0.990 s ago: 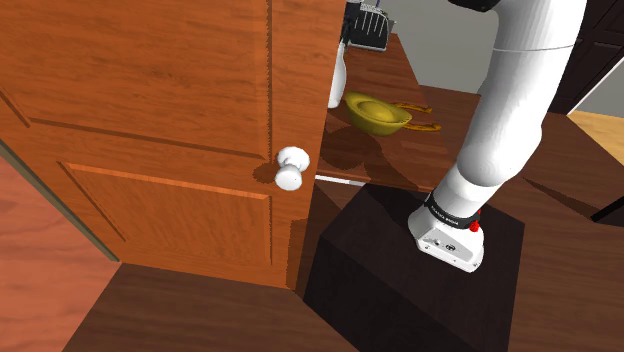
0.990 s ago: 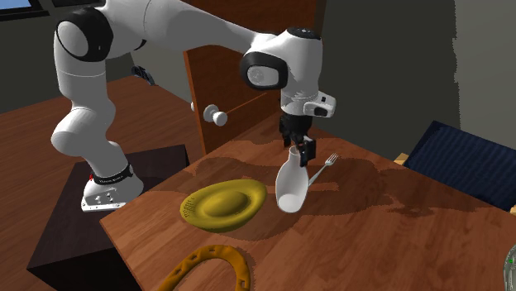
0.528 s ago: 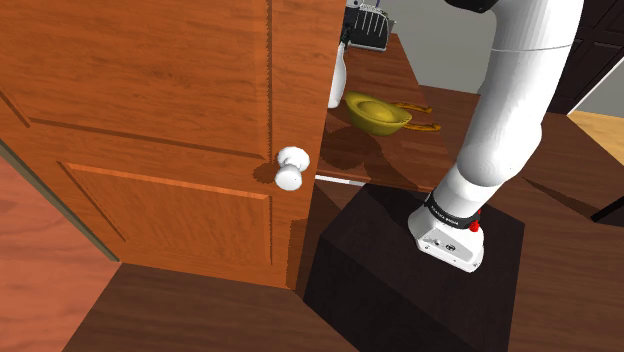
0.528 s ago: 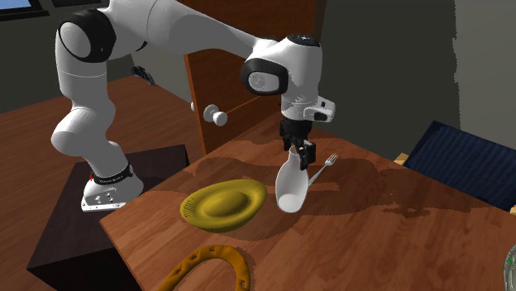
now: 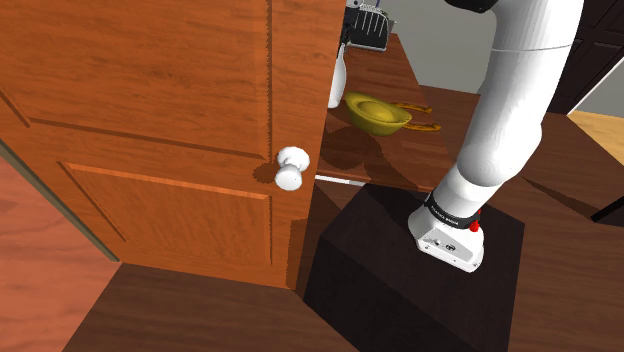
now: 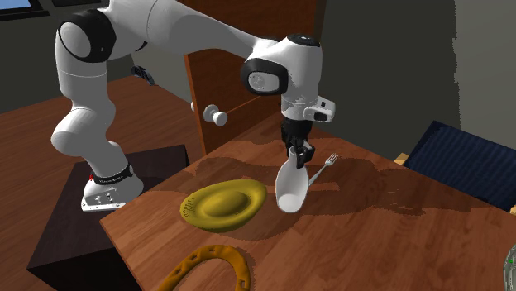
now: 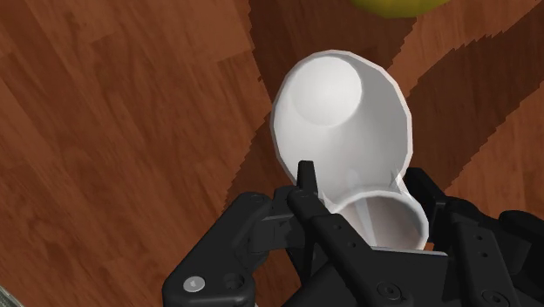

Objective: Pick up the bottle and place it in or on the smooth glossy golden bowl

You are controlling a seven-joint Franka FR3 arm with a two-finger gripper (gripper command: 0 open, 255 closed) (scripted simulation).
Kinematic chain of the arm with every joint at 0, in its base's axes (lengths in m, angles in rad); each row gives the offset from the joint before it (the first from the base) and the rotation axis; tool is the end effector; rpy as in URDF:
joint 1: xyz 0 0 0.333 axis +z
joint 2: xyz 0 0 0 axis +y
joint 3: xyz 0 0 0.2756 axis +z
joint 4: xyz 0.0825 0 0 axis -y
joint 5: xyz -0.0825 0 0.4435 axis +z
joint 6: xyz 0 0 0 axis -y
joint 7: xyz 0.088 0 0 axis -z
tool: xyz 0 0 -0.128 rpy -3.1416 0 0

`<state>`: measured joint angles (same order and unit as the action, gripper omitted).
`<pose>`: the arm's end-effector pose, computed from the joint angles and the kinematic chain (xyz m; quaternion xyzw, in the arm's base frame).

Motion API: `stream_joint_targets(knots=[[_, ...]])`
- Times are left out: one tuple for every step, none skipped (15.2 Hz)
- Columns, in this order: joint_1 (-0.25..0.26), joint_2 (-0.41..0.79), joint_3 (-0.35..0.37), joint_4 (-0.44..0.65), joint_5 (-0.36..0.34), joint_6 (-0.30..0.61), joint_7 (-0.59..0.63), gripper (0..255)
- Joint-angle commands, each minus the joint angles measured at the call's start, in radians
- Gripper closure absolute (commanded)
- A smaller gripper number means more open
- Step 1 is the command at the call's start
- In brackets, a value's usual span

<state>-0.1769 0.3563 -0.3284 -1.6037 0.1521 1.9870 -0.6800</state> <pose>0.6318 -0.3167 0.3567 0.9972 0.0690 0.0275 0.0015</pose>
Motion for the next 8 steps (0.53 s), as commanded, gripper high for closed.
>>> stream_joint_targets(knots=[[0.0,0.0,0.0,0.0,0.0,0.0,0.0,255],[0.0,0.0,0.0,0.0,0.0,0.0,0.0,255],[0.0,0.0,0.0,0.0,0.0,0.0,0.0,255],[0.0,0.0,0.0,0.0,0.0,0.0,0.0,255],[0.0,-0.003,-0.001,0.009,-0.002,-0.012,0.001,255],[0.0,-0.006,-0.002,0.019,-0.003,-0.024,0.002,255],[-0.001,-0.008,-0.002,0.029,-0.004,-0.036,0.004,255],[-0.001,-0.01,-0.003,0.039,-0.006,-0.049,0.005,255]])
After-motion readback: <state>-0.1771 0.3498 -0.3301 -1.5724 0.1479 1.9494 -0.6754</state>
